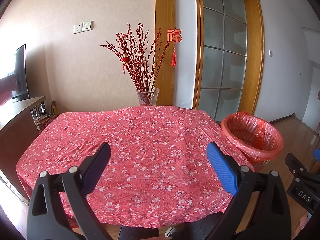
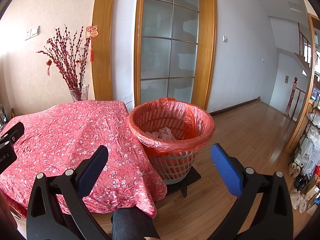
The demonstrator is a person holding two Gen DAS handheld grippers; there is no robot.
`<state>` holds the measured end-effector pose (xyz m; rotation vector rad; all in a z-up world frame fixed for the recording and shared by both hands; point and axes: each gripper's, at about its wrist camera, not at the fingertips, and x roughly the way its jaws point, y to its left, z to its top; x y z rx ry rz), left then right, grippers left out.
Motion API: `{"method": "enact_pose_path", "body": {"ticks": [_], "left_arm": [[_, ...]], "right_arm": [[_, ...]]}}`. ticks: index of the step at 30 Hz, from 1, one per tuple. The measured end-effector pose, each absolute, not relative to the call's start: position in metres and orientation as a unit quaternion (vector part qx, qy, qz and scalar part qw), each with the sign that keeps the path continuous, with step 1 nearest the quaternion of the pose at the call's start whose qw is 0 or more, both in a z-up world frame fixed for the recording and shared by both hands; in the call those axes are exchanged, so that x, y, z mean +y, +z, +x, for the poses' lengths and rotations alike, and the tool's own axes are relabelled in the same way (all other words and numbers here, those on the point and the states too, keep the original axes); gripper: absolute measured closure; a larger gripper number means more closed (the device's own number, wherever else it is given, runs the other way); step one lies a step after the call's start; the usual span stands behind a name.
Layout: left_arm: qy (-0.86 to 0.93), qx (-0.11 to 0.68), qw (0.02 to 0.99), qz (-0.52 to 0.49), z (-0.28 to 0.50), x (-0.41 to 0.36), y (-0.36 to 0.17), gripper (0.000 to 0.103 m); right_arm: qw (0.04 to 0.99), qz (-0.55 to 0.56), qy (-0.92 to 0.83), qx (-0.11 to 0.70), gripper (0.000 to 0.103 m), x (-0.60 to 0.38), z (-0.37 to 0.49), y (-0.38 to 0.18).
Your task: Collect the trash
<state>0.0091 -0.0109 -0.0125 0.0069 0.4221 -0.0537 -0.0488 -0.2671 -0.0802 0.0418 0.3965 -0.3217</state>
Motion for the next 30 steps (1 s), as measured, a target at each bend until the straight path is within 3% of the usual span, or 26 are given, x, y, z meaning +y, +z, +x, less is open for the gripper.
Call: {"method": "enact_pose_path", "body": {"ticks": [30], "left_arm": [[-0.027,0.216,0.976,0.003,0.0107,-0.0106,-0.0140,0.008]], "right_arm": [[0.967,0.020,-0.160,0.199,0.002,-0.2667,-0.0502,-0.0828]]}}
